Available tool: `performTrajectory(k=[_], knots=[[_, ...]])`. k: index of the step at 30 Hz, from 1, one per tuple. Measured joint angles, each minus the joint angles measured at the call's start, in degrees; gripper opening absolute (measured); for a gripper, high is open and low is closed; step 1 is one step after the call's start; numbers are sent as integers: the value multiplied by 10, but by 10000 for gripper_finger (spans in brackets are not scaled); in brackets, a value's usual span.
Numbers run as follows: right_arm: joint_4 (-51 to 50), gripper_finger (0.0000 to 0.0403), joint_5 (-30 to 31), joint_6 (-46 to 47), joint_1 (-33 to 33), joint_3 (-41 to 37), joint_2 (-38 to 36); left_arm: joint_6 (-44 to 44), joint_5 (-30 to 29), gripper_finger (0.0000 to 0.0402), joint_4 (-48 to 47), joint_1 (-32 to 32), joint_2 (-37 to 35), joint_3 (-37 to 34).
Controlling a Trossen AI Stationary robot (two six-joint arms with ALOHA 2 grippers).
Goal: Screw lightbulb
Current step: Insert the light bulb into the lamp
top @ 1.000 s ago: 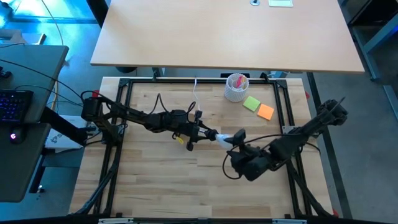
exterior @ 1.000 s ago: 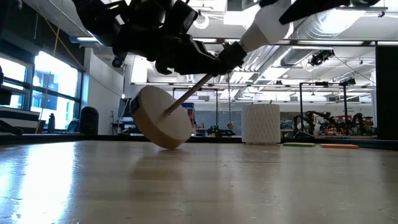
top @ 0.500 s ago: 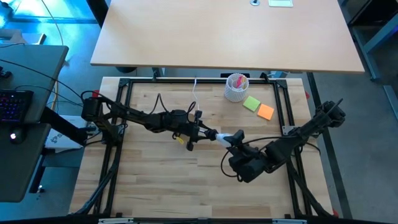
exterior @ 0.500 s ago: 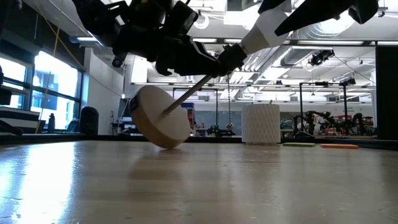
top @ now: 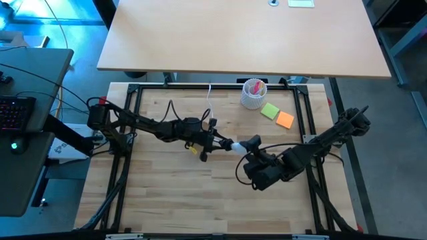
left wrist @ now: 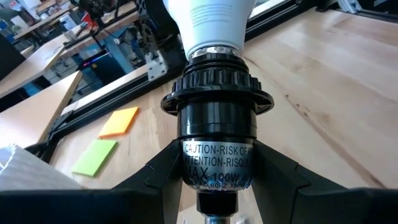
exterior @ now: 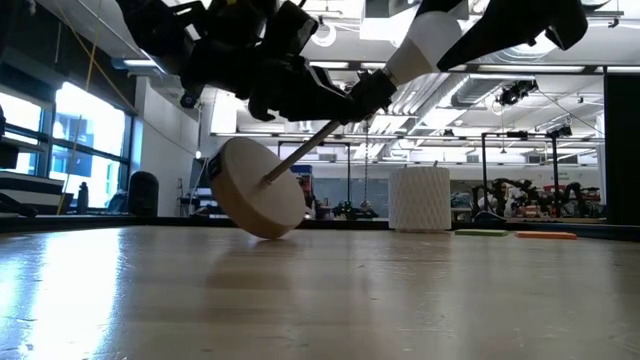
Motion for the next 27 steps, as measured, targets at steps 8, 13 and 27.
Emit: performTrajectory(k=[8,13,27], knots=[[-12,318,19,14,4,0,0,0,-1,141,0,0,0,0],[-13,319,-13,11,4,0,0,0,4,141,0,0,0,0],[0,253,-30,108,1,0,0,12,2,141,-3,-1,0,0]])
